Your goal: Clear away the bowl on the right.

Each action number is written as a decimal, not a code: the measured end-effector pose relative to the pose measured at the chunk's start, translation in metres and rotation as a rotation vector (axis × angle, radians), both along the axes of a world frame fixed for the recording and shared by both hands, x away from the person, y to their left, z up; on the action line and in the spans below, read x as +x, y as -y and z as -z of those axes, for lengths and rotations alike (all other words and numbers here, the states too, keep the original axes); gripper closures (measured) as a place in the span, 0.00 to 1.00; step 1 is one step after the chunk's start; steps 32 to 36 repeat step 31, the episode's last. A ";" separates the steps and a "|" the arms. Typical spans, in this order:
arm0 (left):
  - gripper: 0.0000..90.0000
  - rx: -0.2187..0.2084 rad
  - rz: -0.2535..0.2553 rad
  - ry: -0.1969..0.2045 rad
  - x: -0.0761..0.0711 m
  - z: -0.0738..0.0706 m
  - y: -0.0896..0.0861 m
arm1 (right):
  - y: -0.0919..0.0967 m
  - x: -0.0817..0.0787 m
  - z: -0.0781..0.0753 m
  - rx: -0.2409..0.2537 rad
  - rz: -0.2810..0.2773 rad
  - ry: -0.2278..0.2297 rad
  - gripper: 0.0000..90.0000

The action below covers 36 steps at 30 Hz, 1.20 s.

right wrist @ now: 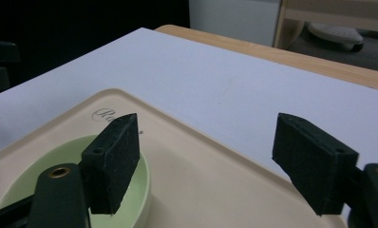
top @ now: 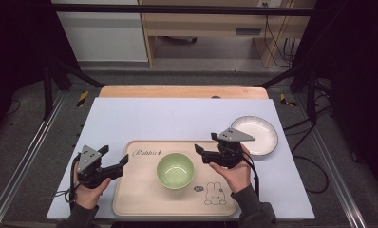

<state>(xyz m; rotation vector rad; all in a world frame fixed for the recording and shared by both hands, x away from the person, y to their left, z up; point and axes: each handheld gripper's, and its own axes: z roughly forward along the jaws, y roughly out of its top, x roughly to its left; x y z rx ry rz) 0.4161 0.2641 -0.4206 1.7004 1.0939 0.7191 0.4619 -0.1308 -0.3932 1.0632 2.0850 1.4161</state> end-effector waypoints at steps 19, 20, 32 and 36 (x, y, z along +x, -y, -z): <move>0.21 -0.004 -0.026 -0.025 0.005 0.007 -0.008 | 0.038 -0.006 0.013 -0.051 0.120 0.041 0.17; 0.21 0.001 -0.027 -0.028 0.006 0.008 -0.009 | 0.039 -0.006 0.014 -0.050 0.124 0.042 0.17; 0.24 0.010 -0.048 -0.062 0.012 0.018 -0.017 | 0.052 -0.010 0.027 -0.083 0.148 0.025 0.17; 0.24 0.010 -0.048 -0.062 0.012 0.018 -0.017 | 0.052 -0.010 0.027 -0.083 0.148 0.025 0.17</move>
